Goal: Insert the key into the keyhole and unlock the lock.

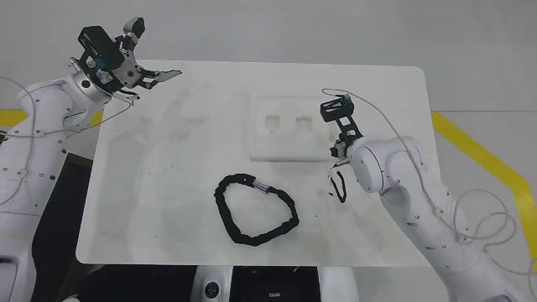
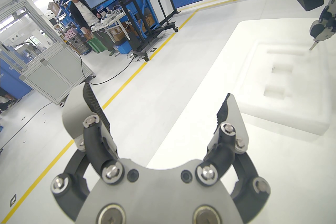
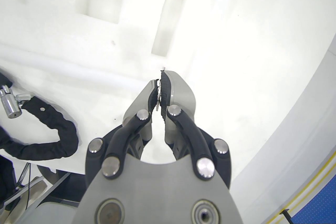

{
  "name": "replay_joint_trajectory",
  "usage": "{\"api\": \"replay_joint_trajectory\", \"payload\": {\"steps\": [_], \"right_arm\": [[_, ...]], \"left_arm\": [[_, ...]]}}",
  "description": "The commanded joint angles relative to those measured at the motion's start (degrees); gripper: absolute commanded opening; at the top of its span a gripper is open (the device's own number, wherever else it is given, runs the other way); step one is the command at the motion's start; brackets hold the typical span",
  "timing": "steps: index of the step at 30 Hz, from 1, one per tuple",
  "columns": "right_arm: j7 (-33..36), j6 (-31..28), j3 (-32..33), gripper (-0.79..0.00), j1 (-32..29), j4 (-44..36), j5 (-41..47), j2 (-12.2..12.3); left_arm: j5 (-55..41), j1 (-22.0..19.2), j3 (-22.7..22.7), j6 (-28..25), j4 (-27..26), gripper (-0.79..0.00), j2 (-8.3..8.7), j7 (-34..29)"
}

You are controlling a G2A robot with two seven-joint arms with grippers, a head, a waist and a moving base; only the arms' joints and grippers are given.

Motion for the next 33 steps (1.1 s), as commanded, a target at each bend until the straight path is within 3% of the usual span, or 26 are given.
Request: {"api": "replay_joint_trajectory", "payload": {"steps": [1,7,15,21,29,33], "right_arm": [[-0.4,-0.1,1.7,-0.785,-0.8,-0.9,2.3,0.1],[-4.9,-5.0,10.7,-0.785,-7.1,-4.3,13.6,0.9],[-14.6,-18.5,24.7,-0.785,-18.3,-4.4,34.1,2.1],[-20.2,-25.3,33.0,-0.785,-25.5,-3.3,43.9,2.7],[-27.2,-32.5,39.1,-0.785,-29.8,-0.9,54.4,3.1],[-27.6,-32.9,39.5,-0.785,-30.0,-0.3,54.9,3.1]], "left_arm": [[0.0,0.0,0.0,0.0,0.0,0.0,0.0,0.0],[0.0,0.0,0.0,0.0,0.0,0.0,0.0,0.0],[0.0,0.0,0.0,0.0,0.0,0.0,0.0,0.0],[0.0,0.0,0.0,0.0,0.0,0.0,0.0,0.0],[0.0,0.0,0.0,0.0,0.0,0.0,0.0,0.0],[0.0,0.0,0.0,0.0,0.0,0.0,0.0,0.0]]}}
